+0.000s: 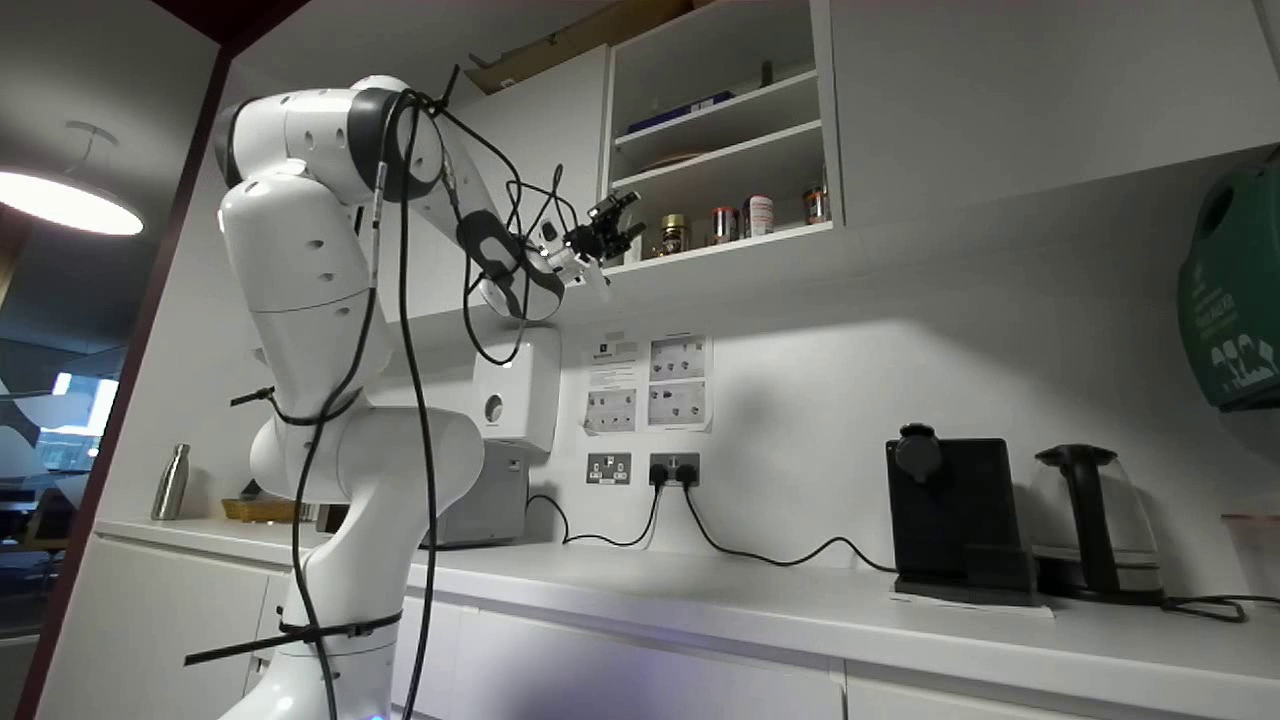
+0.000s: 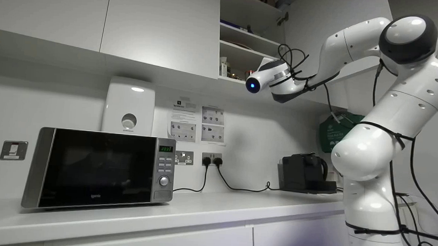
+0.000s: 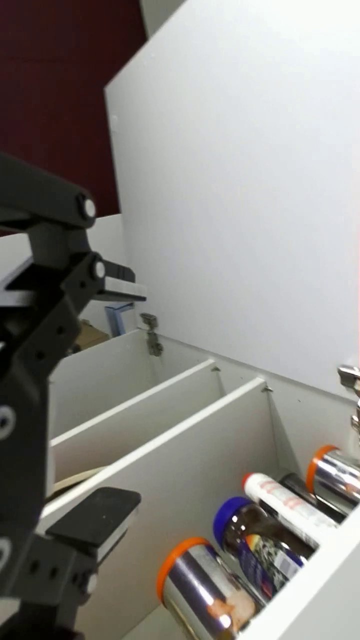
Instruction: Open the door of the second upper cabinet from the right
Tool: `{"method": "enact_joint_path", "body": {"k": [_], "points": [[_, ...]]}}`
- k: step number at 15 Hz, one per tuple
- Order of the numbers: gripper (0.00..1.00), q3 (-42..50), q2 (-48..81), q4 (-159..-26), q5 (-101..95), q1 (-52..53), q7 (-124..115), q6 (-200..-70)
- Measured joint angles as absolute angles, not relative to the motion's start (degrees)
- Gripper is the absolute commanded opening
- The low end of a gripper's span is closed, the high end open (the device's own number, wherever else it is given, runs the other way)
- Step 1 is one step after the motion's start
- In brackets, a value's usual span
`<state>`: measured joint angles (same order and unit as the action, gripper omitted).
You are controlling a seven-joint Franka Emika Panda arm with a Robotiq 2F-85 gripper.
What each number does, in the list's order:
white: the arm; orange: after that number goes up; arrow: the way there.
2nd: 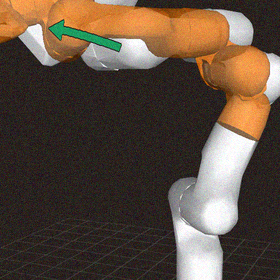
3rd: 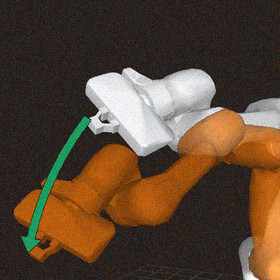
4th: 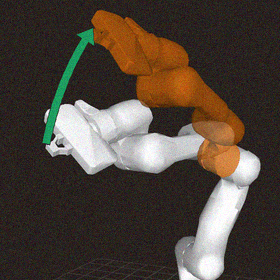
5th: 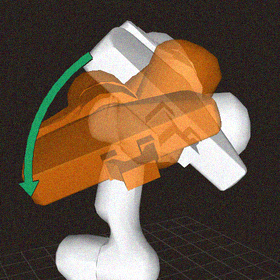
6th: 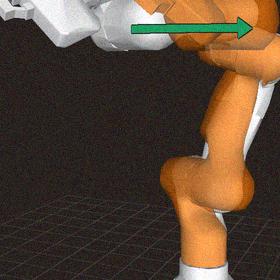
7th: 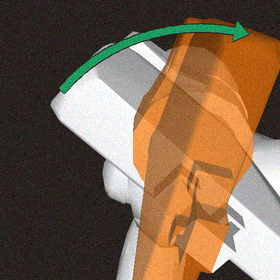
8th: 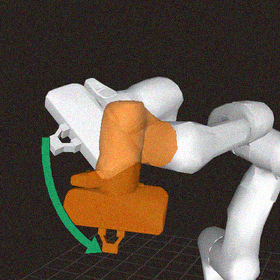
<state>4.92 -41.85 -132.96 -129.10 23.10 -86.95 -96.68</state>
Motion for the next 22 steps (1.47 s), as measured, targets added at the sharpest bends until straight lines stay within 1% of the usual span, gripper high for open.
{"method": "enact_joint_path", "body": {"k": [5, 11, 14, 19, 22], "points": [[1.00, 5.8, -35.6, -128.1, -117.4, 22.8, -95.2, -105.0], [1.00, 6.0, -32.1, -123.5, -102.7, 21.4, -96.6, -122.7], [1.00, 6.0, -31.8, -123.0, -92.6, 20.4, -92.7, -131.0], [1.00, 2.9, -31.1, -123.0, -76.6, 16.6, -75.6, -131.5], [1.00, 1.1, -31.0, -123.0, -71.7, 14.9, -69.6, -131.7]]}}
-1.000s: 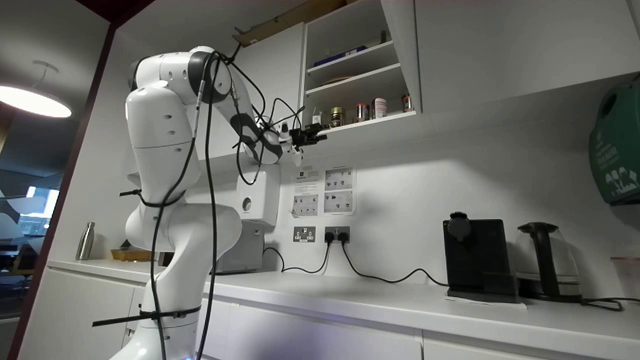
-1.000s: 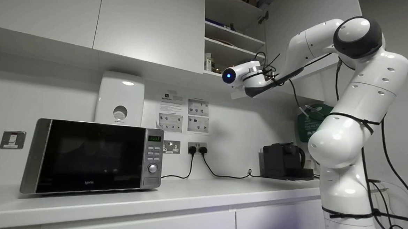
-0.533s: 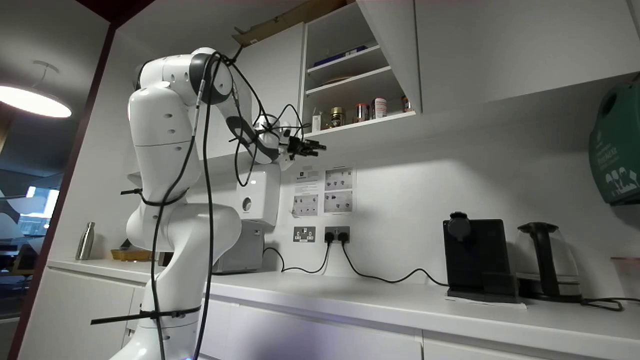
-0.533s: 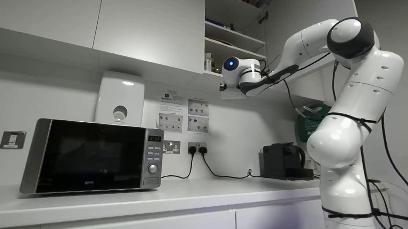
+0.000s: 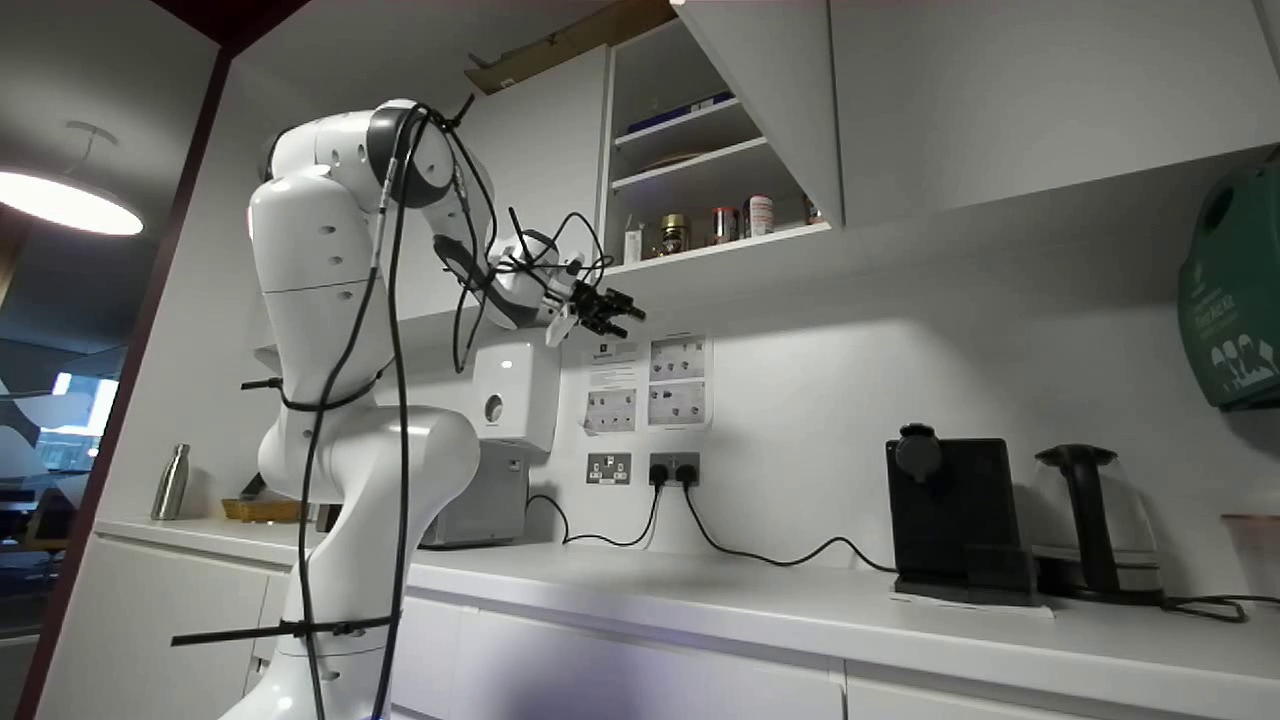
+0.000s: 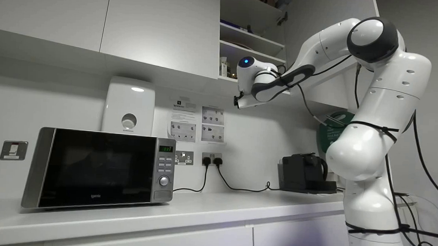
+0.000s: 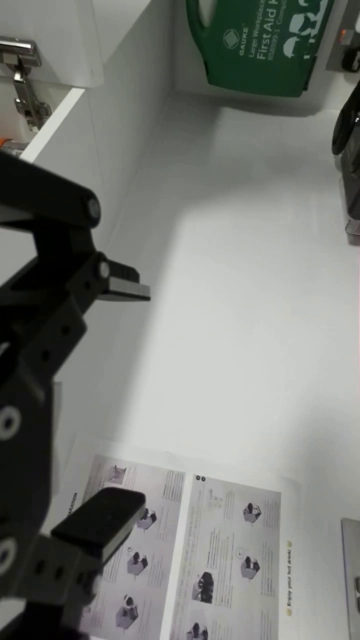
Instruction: Open the door of the second upper cabinet from the right
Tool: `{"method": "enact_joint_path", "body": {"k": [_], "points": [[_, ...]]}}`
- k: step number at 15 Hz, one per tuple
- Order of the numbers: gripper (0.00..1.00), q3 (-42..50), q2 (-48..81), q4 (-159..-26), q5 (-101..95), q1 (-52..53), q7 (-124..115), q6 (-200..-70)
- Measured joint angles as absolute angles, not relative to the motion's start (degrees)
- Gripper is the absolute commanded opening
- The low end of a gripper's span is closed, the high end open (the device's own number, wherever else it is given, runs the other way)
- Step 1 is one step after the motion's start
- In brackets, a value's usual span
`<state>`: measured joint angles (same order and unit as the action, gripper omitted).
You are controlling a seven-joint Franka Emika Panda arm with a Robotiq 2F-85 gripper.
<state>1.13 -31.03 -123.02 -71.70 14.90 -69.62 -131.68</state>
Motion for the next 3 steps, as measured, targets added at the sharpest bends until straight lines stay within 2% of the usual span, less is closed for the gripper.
{"method": "enact_joint_path", "body": {"k": [3], "points": [[1.00, -0.1, -31.0, -123.2, -71.7, 13.2, -69.7, -131.7]]}}
